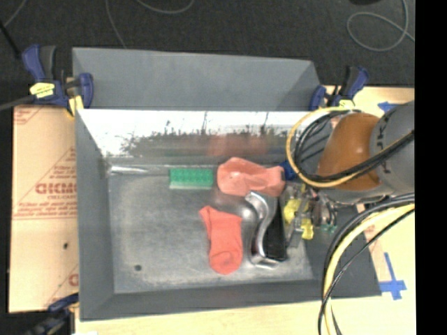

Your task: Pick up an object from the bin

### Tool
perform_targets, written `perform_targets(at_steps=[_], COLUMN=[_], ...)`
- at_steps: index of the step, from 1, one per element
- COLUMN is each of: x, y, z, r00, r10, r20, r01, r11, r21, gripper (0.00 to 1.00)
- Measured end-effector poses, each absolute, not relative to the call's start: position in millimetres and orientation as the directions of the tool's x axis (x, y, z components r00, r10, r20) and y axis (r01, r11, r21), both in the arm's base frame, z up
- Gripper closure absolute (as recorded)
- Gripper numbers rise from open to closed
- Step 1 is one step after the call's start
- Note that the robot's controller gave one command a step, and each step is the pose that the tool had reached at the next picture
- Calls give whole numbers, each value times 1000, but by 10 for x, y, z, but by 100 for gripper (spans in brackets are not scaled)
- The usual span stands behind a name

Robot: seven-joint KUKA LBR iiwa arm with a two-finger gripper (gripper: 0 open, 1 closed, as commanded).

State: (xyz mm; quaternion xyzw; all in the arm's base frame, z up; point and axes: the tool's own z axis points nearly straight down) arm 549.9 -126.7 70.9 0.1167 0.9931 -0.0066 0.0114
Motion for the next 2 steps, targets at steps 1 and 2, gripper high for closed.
perform_targets(at_steps=[1,2], x=[5498,5930], y=[-1267,-1413], z=[708,885], r00=[-973,-972], r10=[231,233], r20=[-24,-20], r01=[231,233], r11=[973,972], r21=[-10,-9], gripper=[0,0])
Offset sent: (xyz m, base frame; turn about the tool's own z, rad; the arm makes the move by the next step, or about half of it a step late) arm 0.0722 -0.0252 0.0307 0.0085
